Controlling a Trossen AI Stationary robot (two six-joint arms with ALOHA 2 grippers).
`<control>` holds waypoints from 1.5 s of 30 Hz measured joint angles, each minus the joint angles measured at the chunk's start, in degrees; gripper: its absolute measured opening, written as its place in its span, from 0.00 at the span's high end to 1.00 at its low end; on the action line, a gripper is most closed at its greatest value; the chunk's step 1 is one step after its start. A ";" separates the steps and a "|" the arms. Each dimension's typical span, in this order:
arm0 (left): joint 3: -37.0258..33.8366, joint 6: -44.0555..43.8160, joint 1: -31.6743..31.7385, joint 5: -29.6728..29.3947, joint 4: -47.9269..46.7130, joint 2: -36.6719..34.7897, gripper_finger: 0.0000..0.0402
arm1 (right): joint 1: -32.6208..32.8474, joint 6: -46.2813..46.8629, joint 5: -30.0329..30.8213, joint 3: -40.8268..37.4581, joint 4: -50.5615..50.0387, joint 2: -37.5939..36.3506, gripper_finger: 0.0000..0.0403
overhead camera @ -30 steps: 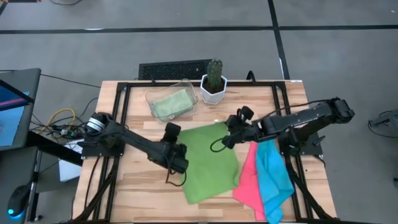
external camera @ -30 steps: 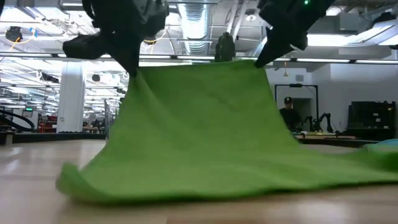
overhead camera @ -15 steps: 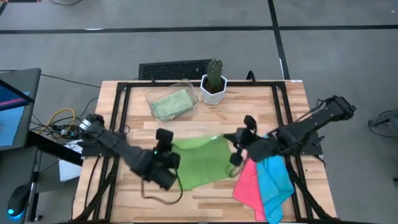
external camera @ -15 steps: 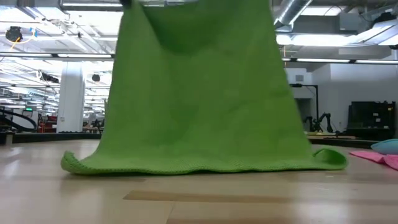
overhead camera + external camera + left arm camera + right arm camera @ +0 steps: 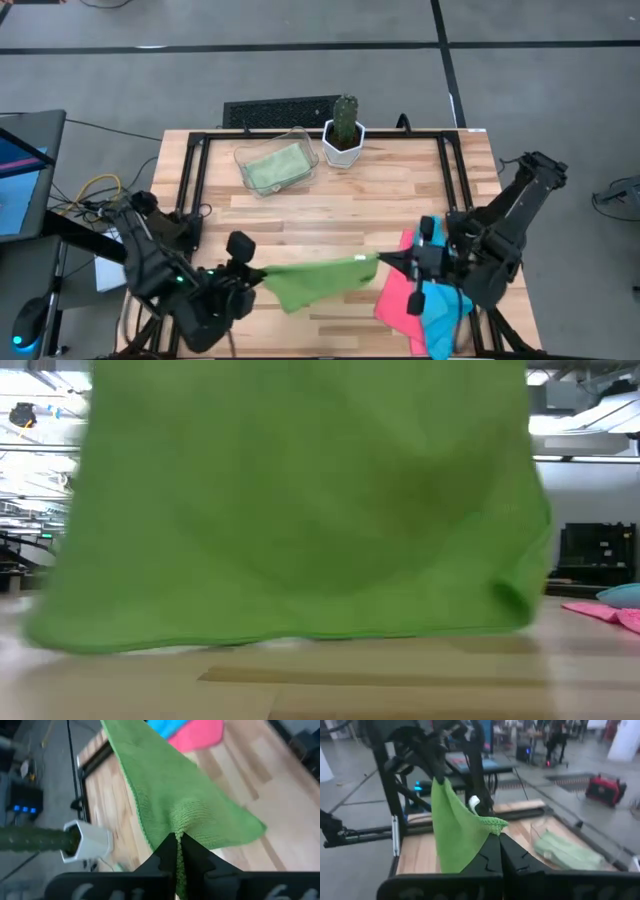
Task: Fold microfiber towels
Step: Fold the green microfiber towel
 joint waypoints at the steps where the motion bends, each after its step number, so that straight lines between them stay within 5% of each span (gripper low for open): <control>1: 1.46 0.98 -0.24 -0.03 -0.06 -0.02 1.00 | 0.46 -1.40 0.73 0.00 0.85 0.11 0.99; 6: 4.09 4.41 1.13 0.01 -0.04 -1.70 1.00 | -0.36 0.10 1.17 0.00 -1.46 0.04 0.99; 11: -1.58 3.98 7.44 3.19 -0.04 -3.70 1.00 | -5.92 14.58 0.43 -0.11 -17.09 0.73 0.99; 19: -24.79 0.47 16.62 4.69 0.88 -8.88 1.00 | -16.98 21.89 -9.45 -6.01 -21.58 6.59 0.99; 32: -59.17 4.42 23.90 3.38 25.94 -15.58 1.00 | -28.32 20.40 -15.97 -8.63 -23.12 16.53 0.99; 39: -66.46 1.31 25.41 3.00 29.82 -15.62 0.99 | -29.22 19.69 -17.49 -8.61 -22.23 20.83 0.99; 45: -65.38 -3.37 22.67 3.66 30.49 -15.64 1.00 | -23.75 20.96 -18.19 -8.62 -20.13 18.28 0.99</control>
